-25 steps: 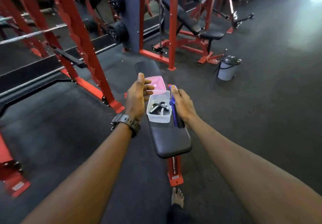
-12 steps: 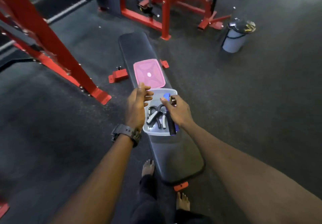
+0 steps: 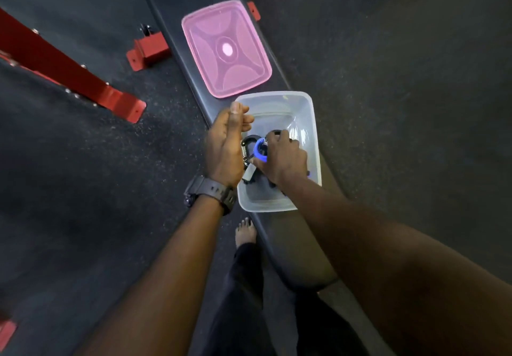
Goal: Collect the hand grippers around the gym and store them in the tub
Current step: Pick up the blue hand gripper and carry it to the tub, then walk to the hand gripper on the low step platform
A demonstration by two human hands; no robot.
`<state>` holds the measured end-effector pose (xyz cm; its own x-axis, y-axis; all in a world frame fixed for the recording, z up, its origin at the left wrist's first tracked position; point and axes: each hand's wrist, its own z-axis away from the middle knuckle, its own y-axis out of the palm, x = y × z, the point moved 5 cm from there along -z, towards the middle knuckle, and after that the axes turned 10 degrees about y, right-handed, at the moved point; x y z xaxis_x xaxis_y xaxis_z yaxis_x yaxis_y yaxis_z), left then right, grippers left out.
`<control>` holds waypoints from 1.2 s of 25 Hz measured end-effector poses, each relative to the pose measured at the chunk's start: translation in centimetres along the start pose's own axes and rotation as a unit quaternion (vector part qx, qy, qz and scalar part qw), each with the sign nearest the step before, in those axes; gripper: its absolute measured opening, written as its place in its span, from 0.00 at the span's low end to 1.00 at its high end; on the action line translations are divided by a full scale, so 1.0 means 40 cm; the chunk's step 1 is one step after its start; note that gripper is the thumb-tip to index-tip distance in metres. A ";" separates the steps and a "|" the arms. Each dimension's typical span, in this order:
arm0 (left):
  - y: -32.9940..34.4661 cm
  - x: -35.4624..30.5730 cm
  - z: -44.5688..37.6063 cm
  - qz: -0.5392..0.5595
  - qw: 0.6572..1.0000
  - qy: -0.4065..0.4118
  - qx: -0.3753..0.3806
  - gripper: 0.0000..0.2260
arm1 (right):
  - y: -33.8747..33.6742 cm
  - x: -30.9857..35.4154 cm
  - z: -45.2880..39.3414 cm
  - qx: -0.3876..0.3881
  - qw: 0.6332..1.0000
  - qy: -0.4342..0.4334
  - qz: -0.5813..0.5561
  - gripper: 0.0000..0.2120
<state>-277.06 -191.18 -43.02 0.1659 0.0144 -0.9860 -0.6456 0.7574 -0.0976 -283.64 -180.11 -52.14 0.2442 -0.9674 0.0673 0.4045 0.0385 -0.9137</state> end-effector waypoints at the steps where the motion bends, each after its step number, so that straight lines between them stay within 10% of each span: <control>1: 0.005 -0.003 -0.004 0.001 1.000 0.001 0.005 0.26 | -0.006 -0.004 0.002 0.001 1.000 -0.003 0.000 0.33; 6: 0.028 -0.146 -0.007 0.010 1.000 0.022 0.016 0.25 | -0.160 -0.062 0.028 0.014 0.989 0.002 -0.144 0.29; 11: 0.095 -0.492 0.054 0.032 0.989 0.139 0.036 0.26 | -0.535 -0.158 0.110 0.000 0.861 0.039 -0.506 0.19; 18: 0.471 -1.029 0.363 0.098 0.937 0.287 0.175 0.27 | -1.088 -0.586 0.544 -0.167 0.714 -0.018 -0.680 0.17; 23: 0.812 -1.260 0.741 0.193 0.845 0.317 0.384 0.27 | -1.258 -0.969 0.967 -0.375 0.667 0.070 -0.639 0.20; 30: 0.947 -1.334 1.473 0.257 0.623 0.300 0.675 0.29 | -1.143 -1.222 1.771 -0.611 0.493 0.279 -0.553 0.24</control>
<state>-266.43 -124.80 13.86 -0.3752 0.5417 -0.7522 0.7837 0.6187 0.0547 -251.64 -116.84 14.74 0.0513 -0.1593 0.9859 -0.8975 -0.4403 -0.0245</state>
